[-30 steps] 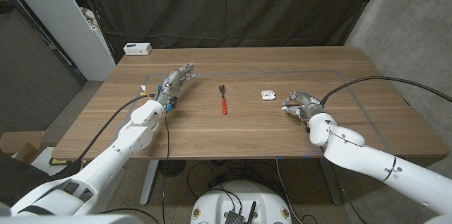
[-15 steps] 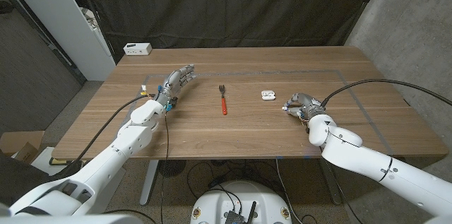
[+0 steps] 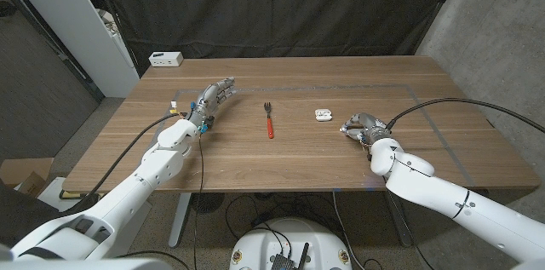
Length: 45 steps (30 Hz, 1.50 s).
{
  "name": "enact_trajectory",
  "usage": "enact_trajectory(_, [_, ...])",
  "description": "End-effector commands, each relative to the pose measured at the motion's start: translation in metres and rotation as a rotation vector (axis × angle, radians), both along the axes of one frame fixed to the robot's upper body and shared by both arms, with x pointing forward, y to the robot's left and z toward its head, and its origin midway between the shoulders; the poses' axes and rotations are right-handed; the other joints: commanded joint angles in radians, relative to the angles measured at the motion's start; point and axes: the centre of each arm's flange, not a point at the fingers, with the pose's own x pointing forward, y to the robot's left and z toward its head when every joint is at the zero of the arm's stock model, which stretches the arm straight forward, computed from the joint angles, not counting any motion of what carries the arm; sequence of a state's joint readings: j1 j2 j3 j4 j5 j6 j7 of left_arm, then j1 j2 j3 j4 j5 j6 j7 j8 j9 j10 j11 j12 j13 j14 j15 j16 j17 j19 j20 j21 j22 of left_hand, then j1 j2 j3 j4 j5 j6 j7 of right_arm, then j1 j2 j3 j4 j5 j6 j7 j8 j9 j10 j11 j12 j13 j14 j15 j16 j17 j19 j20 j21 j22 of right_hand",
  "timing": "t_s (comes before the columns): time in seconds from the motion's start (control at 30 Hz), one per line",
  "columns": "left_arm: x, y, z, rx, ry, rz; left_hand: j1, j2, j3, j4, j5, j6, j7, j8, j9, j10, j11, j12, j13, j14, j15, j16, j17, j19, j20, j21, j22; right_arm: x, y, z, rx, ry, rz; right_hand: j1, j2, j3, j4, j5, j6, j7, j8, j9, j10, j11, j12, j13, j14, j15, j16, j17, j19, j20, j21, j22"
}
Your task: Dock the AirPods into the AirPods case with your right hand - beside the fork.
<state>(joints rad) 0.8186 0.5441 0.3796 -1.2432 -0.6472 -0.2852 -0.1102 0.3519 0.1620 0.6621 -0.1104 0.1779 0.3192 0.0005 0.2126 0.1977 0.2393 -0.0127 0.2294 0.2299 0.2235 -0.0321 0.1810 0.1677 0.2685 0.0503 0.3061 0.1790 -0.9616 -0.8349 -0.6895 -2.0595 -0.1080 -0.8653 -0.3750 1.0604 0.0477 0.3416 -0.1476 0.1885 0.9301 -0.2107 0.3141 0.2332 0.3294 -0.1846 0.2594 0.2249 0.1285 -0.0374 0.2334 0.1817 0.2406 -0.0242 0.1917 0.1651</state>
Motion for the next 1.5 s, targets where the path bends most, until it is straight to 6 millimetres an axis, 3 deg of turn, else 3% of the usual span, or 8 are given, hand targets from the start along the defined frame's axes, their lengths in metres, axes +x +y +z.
enact_trajectory(0.03, [0.002,0.0,-0.004,-0.01,0.008,0.005,0.003,-0.001,0.002,0.005,0.005,0.011,-0.002,0.001,0.005,0.011,0.002,0.005,0.005,0.007,-0.005,0.001,0.002,0.001,0.007,-0.007,0.005,-0.005,-0.003,-0.002,0.125,-0.073,0.043,0.011,0.017,-0.007,-0.003,-0.002,0.039,-0.002,0.015,0.008,0.026,-0.012,0.008,0.004,0.026,-0.152,0.01,0.002,0.012,-0.001,0.002,0.002])
enact_trajectory(0.37, [0.0,0.001,-0.004,-0.013,0.007,0.015,0.003,-0.002,0.002,0.005,0.005,0.014,-0.003,0.001,0.005,0.014,0.005,0.006,0.005,0.01,-0.007,0.002,0.002,0.002,0.008,-0.008,0.006,-0.005,-0.007,0.004,0.218,-0.076,0.073,0.022,0.026,-0.014,-0.006,-0.003,0.058,-0.003,0.024,0.022,0.041,-0.024,0.006,0.009,0.047,-0.163,0.01,0.002,0.02,-0.006,0.0,0.002])
enact_trajectory(0.47, [0.0,0.001,-0.003,-0.014,0.008,0.019,0.003,-0.002,0.002,0.005,0.005,0.014,-0.003,0.001,0.005,0.013,0.002,0.006,0.005,0.01,-0.007,0.001,0.002,0.002,0.008,-0.009,0.006,-0.005,-0.007,0.006,0.201,-0.046,0.07,0.033,0.031,-0.017,-0.01,-0.004,0.024,-0.006,0.005,0.023,0.024,-0.011,-0.008,0.012,0.033,-0.153,-0.001,0.004,0.018,-0.003,-0.003,0.002])
enact_trajectory(0.6, [0.001,0.001,-0.003,-0.014,0.01,0.015,0.003,-0.002,0.002,0.005,0.005,0.015,-0.003,0.0,0.005,0.014,0.002,0.006,0.005,0.01,-0.007,0.001,0.002,0.002,0.008,-0.009,0.006,-0.003,-0.009,0.005,0.232,-0.061,0.095,0.034,0.037,-0.019,-0.007,-0.005,0.028,-0.007,0.005,0.024,0.025,-0.016,-0.01,0.013,0.032,-0.156,-0.004,0.004,0.018,-0.004,-0.003,0.002])
enact_trajectory(1.07, [0.004,0.003,-0.002,-0.022,0.016,0.027,0.002,-0.005,0.002,0.004,0.005,0.015,-0.005,-0.002,0.005,0.013,0.003,0.006,0.006,0.01,-0.007,0.0,0.002,0.003,0.007,-0.012,0.006,0.029,-0.015,0.004,0.495,-0.102,0.326,0.033,0.046,-0.037,-0.003,-0.004,0.082,-0.005,0.019,0.027,0.043,-0.027,-0.013,0.019,0.039,-0.174,-0.006,0.008,0.037,-0.026,0.001,0.002])
enact_trajectory(1.23, [0.002,0.004,-0.002,-0.018,0.014,0.034,0.002,-0.005,0.002,0.005,0.005,0.015,-0.004,-0.002,0.006,0.015,0.004,0.006,0.006,0.01,-0.007,0.0,0.002,0.003,0.007,-0.013,0.006,0.039,-0.012,0.004,0.439,-0.065,0.375,0.035,0.049,-0.042,-0.002,-0.003,0.081,-0.005,0.017,0.029,0.034,-0.027,-0.02,0.02,0.036,-0.175,-0.007,0.01,0.048,-0.032,0.004,0.003])
enact_trajectory(1.4, [-0.002,0.008,-0.003,-0.027,0.012,0.05,0.002,-0.004,0.002,0.005,0.005,0.016,-0.004,-0.003,0.006,0.014,0.003,0.006,0.006,0.011,-0.007,0.0,0.002,0.003,0.007,-0.013,0.006,0.031,-0.015,0.0,0.382,-0.039,0.344,0.036,0.051,-0.045,-0.002,-0.003,0.08,-0.005,0.016,0.03,0.029,-0.027,-0.024,0.02,0.035,-0.175,-0.008,0.011,0.051,-0.032,0.003,0.003])
enact_trajectory(1.5, [-0.003,0.01,-0.004,-0.028,0.014,0.056,0.002,-0.004,0.002,0.004,0.005,0.017,-0.004,-0.003,0.006,0.014,0.003,0.006,0.006,0.01,-0.008,0.0,0.002,0.003,0.007,-0.014,0.006,0.017,-0.01,0.004,0.3,-0.045,0.304,0.043,0.053,-0.056,-0.003,-0.003,0.025,-0.004,-0.01,0.031,0.002,-0.019,-0.038,0.023,0.033,-0.174,-0.01,0.013,0.048,-0.018,-0.001,0.004])
